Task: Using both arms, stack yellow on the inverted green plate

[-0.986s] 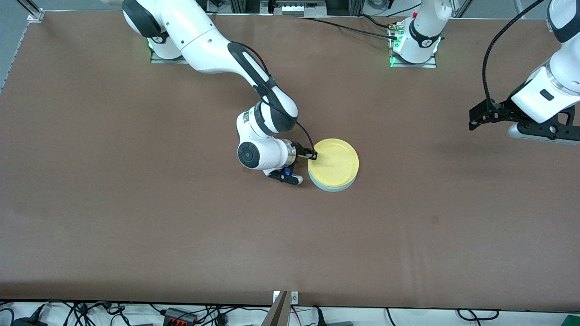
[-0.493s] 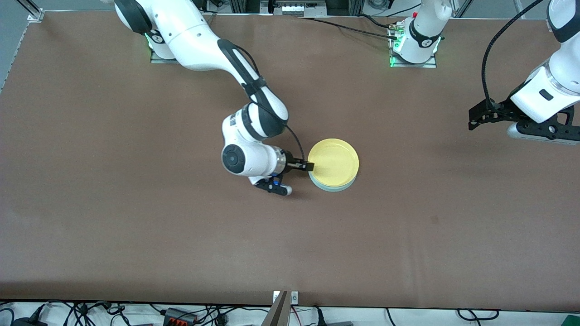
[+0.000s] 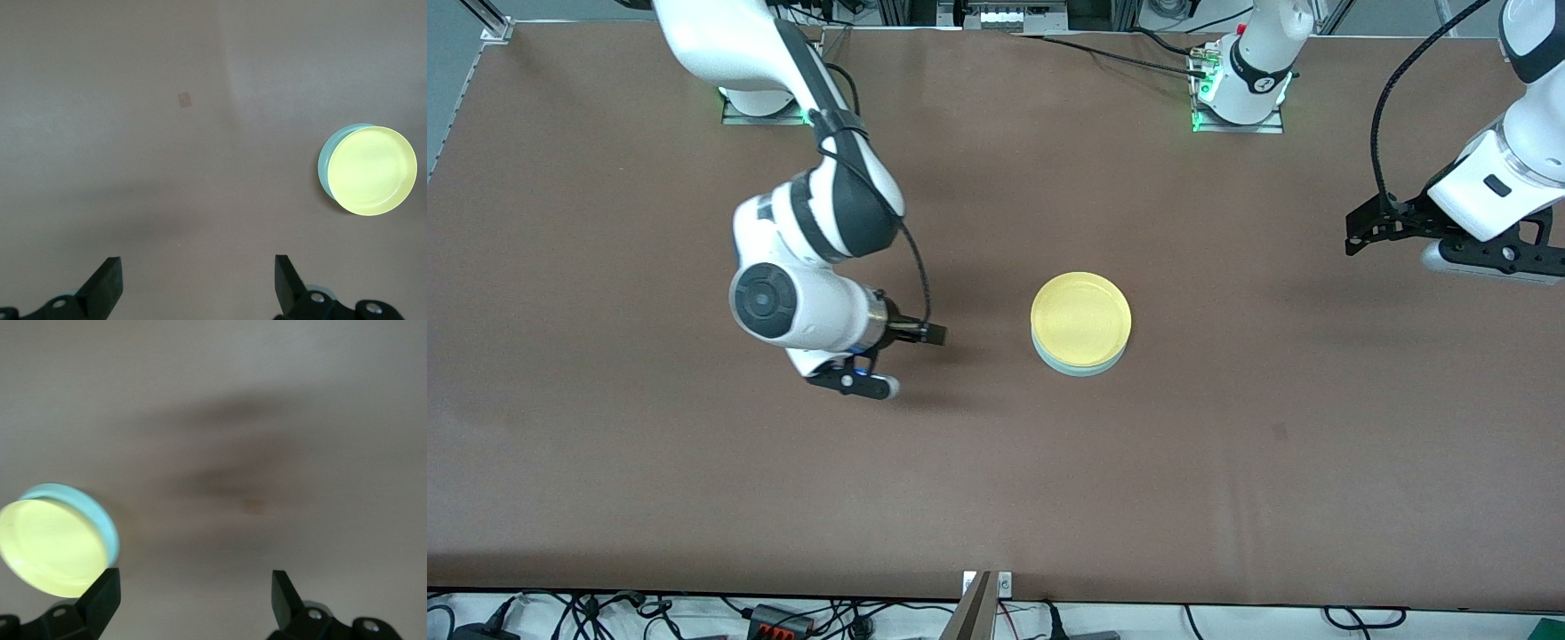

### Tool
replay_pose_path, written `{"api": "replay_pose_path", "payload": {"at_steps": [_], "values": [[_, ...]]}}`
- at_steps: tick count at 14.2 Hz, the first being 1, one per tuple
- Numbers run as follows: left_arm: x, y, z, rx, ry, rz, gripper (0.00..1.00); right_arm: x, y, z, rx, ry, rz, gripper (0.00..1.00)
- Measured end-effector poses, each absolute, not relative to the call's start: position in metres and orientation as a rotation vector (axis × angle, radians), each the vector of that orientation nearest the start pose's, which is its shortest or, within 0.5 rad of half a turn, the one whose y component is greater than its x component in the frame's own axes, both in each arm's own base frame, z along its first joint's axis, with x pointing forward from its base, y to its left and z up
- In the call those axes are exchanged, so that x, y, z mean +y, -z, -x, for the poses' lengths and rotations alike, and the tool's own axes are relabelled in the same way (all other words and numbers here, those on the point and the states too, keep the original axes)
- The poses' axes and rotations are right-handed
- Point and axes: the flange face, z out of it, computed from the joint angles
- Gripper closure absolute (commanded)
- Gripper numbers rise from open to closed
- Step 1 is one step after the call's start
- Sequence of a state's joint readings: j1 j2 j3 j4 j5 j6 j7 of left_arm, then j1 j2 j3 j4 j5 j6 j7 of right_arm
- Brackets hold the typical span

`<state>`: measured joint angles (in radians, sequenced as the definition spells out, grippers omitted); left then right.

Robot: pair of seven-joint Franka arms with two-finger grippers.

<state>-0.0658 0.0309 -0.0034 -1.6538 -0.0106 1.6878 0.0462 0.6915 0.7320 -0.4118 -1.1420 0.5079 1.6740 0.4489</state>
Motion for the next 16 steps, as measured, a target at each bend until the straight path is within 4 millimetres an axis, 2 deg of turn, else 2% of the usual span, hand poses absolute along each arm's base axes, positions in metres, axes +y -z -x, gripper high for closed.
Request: {"api": "replay_pose_path", "payload": {"at_steps": [4, 6, 11, 16], "values": [[-0.041, -0.578, -0.570, 0.180, 0.005, 3.147, 0.00, 0.216, -0.410, -0.684, 0.213, -0.333, 3.001, 0.00], [-0.040, -0.578, -0.570, 0.179, 0.006, 3.147, 0.00, 0.176, -0.425, -0.693, 0.246, -0.288, 3.011, 0.00], [-0.040, -0.580, -0.570, 0.177, 0.011, 3.147, 0.00, 0.118, -0.473, -0.698, 0.327, -0.150, 3.048, 0.00], [-0.039, -0.580, -0.570, 0.177, 0.012, 3.147, 0.00, 0.068, -0.524, -0.682, 0.278, -0.065, 3.133, 0.00]]}}
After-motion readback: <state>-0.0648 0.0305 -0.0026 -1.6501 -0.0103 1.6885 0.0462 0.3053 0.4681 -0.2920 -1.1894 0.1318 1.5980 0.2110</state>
